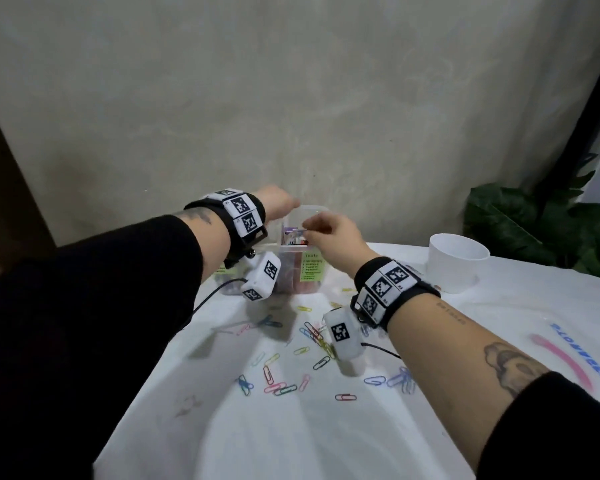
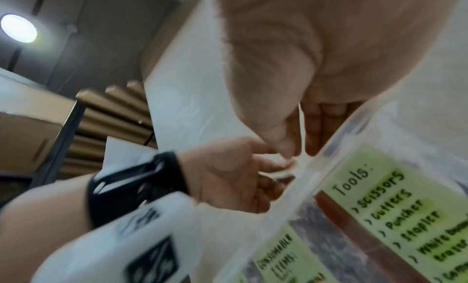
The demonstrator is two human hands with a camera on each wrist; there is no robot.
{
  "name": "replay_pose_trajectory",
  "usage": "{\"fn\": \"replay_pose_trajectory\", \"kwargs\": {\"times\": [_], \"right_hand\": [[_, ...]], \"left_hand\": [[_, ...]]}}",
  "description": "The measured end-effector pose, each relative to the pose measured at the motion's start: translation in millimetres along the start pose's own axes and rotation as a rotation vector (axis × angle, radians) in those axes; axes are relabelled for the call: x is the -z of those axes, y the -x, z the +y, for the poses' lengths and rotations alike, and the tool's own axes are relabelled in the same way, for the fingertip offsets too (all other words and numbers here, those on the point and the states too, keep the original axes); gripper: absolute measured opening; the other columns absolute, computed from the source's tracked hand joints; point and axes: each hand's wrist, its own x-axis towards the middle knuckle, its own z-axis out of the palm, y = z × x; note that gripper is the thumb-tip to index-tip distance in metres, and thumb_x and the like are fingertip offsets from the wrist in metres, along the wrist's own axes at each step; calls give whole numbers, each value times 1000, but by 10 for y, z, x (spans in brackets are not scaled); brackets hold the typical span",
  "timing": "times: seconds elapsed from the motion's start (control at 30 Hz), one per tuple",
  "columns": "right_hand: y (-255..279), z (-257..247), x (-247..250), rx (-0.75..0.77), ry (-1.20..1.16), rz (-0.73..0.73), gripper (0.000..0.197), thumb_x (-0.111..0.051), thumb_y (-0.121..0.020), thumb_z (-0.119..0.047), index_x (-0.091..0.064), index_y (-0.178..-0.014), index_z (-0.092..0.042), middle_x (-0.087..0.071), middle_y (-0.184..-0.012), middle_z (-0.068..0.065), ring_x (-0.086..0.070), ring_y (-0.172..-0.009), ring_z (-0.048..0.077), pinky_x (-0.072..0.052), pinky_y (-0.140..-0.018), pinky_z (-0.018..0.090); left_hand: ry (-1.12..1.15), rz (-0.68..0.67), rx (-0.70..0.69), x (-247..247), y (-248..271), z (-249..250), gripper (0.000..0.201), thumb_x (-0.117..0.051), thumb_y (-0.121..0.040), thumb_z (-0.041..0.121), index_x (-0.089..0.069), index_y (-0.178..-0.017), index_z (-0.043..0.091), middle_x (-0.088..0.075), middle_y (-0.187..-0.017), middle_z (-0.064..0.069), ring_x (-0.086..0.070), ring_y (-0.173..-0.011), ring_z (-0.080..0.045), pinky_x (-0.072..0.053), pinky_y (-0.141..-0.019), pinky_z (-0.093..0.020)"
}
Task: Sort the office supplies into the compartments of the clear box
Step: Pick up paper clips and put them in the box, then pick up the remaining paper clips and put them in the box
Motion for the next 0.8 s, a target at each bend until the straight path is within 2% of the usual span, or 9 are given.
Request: {"fn": "replay_pose_trajectory", "kwargs": {"times": [0.03, 0.1, 0.2, 0.27, 0.37, 0.47, 0.57, 0.67, 0.8], "right_hand": [[52, -7, 40, -16, -85, 57, 7, -66, -88, -10, -68, -88, -17, -69, -91, 3, -64, -85, 17, -53, -82, 31], [195, -7, 101, -39, -169, 150, 15, -62, -87, -4, -67, -80, -17, -68, -85, 4, -60, -74, 14, -52, -71, 27], [463, 60, 149, -80, -91, 149, 16, -60, -86, -2, -68, -79, -13, -63, -74, 1, -53, -62, 12, -43, -56, 21], [633, 135, 158, -167, 40, -42, 10, -63, -87, -5, -70, -86, -11, -65, -78, 0, -56, -67, 15, -45, -58, 22], [858, 228, 130, -305, 376, -452, 22, -71, -86, -24, -72, -107, -21, -69, -100, -3, -63, -82, 19, -56, -74, 28], [1019, 198, 38, -280, 652, -569, 37, -76, -75, -33, -71, -111, -33, -67, -110, -8, -64, -102, 18, -54, -93, 35], [1128, 134, -46, -245, 650, -592, 41, -81, -72, -31, -71, -112, -30, -64, -107, -9, -62, -100, 16, -53, -92, 32], [1224, 42, -101, -203, 654, -636, 35, -84, -70, -27, -72, -103, -26, -65, -99, -9, -62, -90, 15, -54, -84, 31], [1295, -2, -148, -165, 607, -748, 14, -77, -80, -13, -72, -92, -18, -66, -75, -6, -63, -76, 14, -49, -72, 24]], "left_hand": [[77, 22, -48, 0, 37, -19, 43, -57, -95, 39, -61, -122, 5, -63, -122, -15, -62, -101, -29, -48, -78, -32], [257, -45, -112, -11, 163, -107, 24, -65, -89, 35, -64, -94, 12, -66, -96, -10, -57, -72, -19, -41, -56, -26], [180, -165, -200, -40, 469, -330, 22, -73, -83, 36, -62, -78, 19, -61, -74, 0, -48, -57, -12, -34, -47, -21], [-88, -243, -218, -61, 666, -513, 23, -76, -79, 41, -65, -83, 20, -63, -75, 6, -52, -62, -10, -40, -50, -21], [-582, -391, -89, -119, 893, -778, 46, -72, -82, 45, -62, -122, 25, -66, -108, 5, -62, -86, -13, -47, -57, -21], [-862, -387, -47, -207, 1005, -981, 65, -67, -88, 42, -41, -145, 23, -54, -137, 1, -58, -116, -20, -49, -78, -24], [-883, -360, -32, -254, 1061, -1093, 60, -63, -91, 42, -45, -143, 19, -56, -135, -1, -57, -118, -20, -46, -94, -28], [-949, -353, -27, -327, 1060, -1176, 53, -60, -90, 46, -57, -133, 14, -61, -128, -3, -61, -112, -21, -49, -93, -31], [-1017, -346, -2, -404, 1036, -1221, 44, -54, -93, 41, -64, -120, 9, -66, -116, -5, -59, -94, -22, -49, -90, -33]]}}
